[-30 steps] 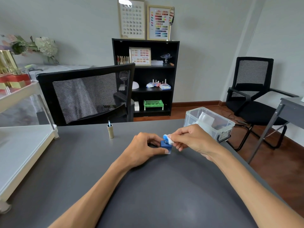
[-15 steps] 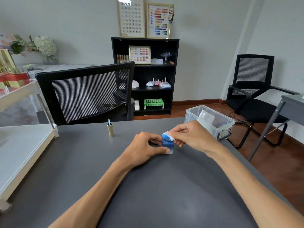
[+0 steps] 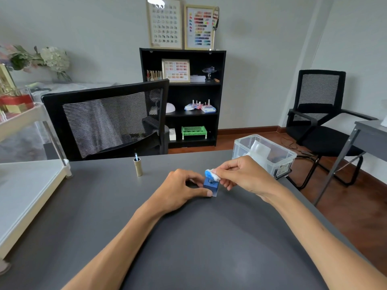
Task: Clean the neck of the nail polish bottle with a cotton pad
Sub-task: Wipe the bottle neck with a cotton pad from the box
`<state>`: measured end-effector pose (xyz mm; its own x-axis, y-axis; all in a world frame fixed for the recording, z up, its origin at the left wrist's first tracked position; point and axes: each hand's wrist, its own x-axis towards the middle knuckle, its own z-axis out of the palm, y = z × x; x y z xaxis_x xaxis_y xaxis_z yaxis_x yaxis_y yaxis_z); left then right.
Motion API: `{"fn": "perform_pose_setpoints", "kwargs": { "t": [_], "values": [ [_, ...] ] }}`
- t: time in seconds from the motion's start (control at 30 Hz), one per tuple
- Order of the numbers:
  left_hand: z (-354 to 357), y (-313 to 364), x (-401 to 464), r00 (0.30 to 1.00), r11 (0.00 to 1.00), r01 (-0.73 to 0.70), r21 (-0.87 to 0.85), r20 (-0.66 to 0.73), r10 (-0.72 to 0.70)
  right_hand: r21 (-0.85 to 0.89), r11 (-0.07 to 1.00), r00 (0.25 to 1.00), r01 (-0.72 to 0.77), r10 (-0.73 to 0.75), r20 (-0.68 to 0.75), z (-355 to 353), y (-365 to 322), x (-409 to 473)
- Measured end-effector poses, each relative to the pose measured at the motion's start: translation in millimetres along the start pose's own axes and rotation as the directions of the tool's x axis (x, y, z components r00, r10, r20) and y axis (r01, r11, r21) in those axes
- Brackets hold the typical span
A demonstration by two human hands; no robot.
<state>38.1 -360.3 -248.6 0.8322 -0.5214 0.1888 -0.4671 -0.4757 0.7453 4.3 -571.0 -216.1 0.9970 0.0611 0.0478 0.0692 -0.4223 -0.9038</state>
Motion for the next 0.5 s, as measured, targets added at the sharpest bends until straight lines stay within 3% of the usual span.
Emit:
{"fn": "perform_pose_setpoints", "kwargs": {
  "t": [0.33,0.5],
  "values": [
    [-0.9,0.3,0.4,1.000,1.000,0.014,0.007,0.028,-0.015,0.016,1.000,1.000,-0.022,0.022,0.003,-3.6,3.4,1.4],
    [2.1,0.0,0.7,1.000,1.000,0.012,0.027,-0.021,-0.012,-0.001,1.000,0.999,-0.030,0.031,0.013,-6.0,3.8,2.0]
  ]
}}
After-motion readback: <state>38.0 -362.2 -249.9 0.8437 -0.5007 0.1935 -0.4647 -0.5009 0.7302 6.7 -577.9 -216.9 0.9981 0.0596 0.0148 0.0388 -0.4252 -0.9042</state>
